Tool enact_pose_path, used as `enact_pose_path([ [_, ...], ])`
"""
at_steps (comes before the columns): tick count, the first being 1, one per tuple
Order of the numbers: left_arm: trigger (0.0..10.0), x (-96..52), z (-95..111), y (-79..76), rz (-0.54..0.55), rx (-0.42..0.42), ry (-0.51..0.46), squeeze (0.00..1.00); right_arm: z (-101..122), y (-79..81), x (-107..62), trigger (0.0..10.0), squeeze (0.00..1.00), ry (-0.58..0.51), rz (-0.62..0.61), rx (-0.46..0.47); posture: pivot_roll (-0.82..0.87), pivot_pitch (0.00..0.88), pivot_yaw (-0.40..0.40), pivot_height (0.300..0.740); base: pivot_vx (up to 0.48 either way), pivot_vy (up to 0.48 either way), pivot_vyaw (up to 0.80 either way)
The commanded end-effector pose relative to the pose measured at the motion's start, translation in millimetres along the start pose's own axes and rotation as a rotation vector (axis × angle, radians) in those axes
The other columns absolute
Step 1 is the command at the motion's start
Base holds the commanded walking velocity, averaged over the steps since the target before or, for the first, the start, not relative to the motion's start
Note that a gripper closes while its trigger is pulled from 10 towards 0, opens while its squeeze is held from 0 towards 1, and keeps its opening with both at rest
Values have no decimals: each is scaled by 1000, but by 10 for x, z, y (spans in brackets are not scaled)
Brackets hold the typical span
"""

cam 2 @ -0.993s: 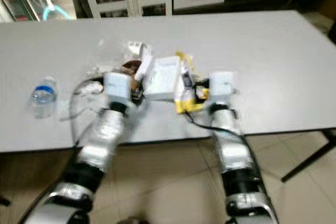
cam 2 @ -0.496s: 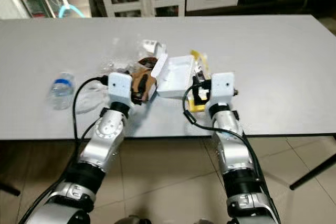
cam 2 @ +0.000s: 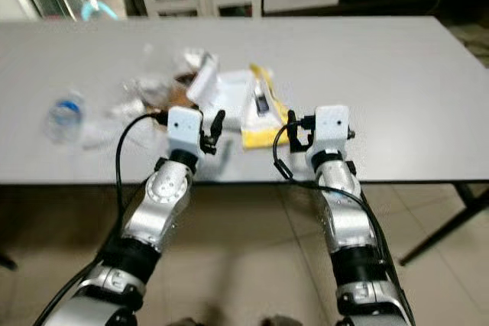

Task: Picking trash to rubbish bin

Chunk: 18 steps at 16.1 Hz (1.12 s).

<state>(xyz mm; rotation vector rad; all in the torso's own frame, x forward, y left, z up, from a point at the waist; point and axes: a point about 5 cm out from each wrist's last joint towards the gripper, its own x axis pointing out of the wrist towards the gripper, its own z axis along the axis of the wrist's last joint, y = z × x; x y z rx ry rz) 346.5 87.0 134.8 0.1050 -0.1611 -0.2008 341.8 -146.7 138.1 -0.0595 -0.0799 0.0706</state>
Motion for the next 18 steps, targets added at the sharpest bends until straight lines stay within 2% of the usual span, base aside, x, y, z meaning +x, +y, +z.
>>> enact_pose_path([
  [1, 10000, 3, 21, 69, 20, 9, -6, 0, 16, 66, 4, 10000, 0, -6, 19, 2, -59, 91, 36, 740, 0, -431, 0],
  [8, 10000, -2, 24, 76, 24, 13, -8, 0, 4, 90, -8, 10000, 0, -2, 31, 4, -60, 87, 37, 740, 0, -428, 0],
  [16, 10000, 4, 26, 102, 20, 17, -7, 0, -23, 127, -13, 10000, 0, 17, 73, 24, -63, 77, 38, 740, 0, 0, 0],
  [18, 10000, 15, 31, 127, 10, 46, -9, 0, -42, 201, -29, 10000, 0, 47, 168, 96, -64, 81, 39, 740, 0, 0, 0],
])
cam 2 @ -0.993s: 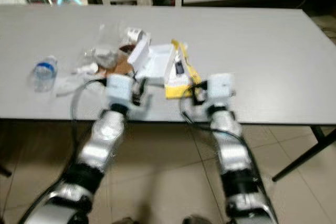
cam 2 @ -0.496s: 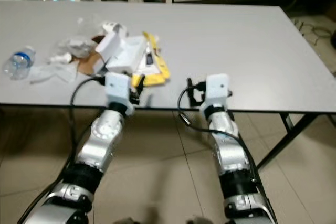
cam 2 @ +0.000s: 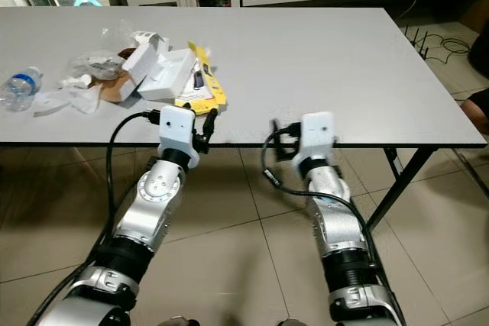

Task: Picking trash to rubbish bin

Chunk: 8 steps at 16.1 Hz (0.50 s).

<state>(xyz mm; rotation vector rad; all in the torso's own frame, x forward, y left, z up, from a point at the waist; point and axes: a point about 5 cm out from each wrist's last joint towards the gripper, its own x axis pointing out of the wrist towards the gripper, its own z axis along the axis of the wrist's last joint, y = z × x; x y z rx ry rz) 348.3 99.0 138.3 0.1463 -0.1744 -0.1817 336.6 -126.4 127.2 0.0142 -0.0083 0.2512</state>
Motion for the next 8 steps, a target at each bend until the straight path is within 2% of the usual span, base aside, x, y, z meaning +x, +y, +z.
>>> enact_pose_path([
  [1, 10000, 21, 11, 7, -10, 12, 0, 0, 44, 37, 1, 10000, 0, -6, 46, 14, -62, 82, 37, 740, 0, 0, 0],
  [2, 10000, 27, 9, 18, -28, 44, 0, 0, 25, 119, -32, 10000, 0, 7, 137, -4, -61, 86, 36, 740, 0, 0, 0],
  [5, 10000, 33, -41, 46, -50, 111, 27, 0, -13, 209, -68, 10000, 0, 22, 203, -7, -58, 89, 35, 740, 0, 0, 0],
  [7, 10000, 46, -86, 79, -59, 190, 58, 0, -26, 271, -81, 10000, 0, 27, 238, -8, -61, 92, 39, 740, 0, 0, 0],
  [8, 10000, 55, -182, 116, -87, 375, 117, 0, -26, 307, -96, 10000, 0, 31, 266, -2, -61, 95, 40, 740, 0, 0, 0],
])
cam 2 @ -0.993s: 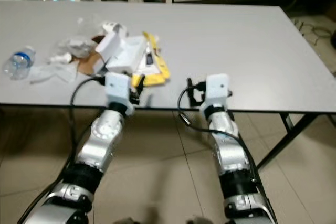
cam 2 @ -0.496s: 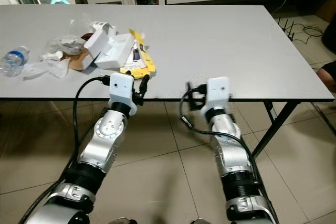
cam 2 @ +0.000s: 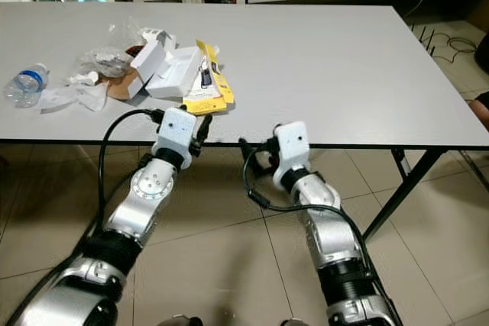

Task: Picking trash to rubbish bin

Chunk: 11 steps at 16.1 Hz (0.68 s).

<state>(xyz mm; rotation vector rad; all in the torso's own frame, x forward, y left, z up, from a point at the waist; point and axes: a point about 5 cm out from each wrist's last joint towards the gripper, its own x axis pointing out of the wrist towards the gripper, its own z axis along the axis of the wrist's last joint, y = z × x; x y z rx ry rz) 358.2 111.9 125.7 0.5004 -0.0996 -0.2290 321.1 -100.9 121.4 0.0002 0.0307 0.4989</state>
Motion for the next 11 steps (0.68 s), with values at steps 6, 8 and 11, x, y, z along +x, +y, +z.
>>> enact_pose_path([
  [6, 10000, 172, -75, 225, -8, 449, 89, 0, 53, 101, -72, 10000, 0, -13, 47, 20, -75, 131, 39, 740, 0, 0, 0],
  [8, 10000, 223, -17, 308, 15, 505, 72, 0, 71, 151, -116, 10000, 0, -17, 63, 29, -85, 147, 39, 740, 0, 0, 0],
  [11, 10000, 301, 109, 384, 47, 538, 38, 0, 95, 191, -175, 10000, 0, -27, 77, 38, -87, 169, 33, 740, 0, 0, 0],
])
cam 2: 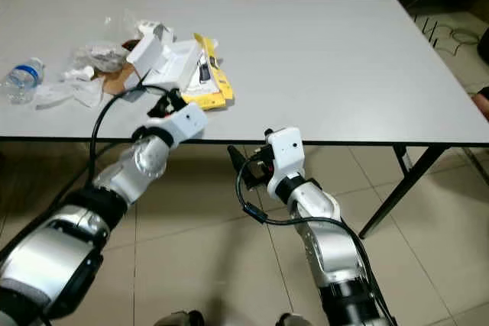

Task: Picking trash to rubbish bin

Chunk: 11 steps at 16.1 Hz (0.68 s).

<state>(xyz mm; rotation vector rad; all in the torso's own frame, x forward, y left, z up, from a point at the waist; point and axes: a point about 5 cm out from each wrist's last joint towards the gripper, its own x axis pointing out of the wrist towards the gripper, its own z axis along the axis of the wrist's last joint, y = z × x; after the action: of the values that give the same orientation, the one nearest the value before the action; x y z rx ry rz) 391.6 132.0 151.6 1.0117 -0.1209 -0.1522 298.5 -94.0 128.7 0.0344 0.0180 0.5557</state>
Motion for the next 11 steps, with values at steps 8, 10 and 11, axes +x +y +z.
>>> enact_pose_path([
  [8, 10000, 79, 90, 90, 38, 9, -14, 0, 98, 51, -27, 10000, 0, 4, 65, -47, -88, 183, 25, 740, 0, 0, 0],
  [10, 10000, 73, 87, 71, 35, 9, -14, 0, 87, 51, -31, 10000, 0, 21, 77, -74, -87, 182, 22, 740, 0, 0, 0],
  [11, 10000, 69, 83, 58, 32, 8, -14, 0, 69, 54, -36, 10000, 0, 33, 83, -86, -87, 180, 20, 740, 0, 0, 0],
])
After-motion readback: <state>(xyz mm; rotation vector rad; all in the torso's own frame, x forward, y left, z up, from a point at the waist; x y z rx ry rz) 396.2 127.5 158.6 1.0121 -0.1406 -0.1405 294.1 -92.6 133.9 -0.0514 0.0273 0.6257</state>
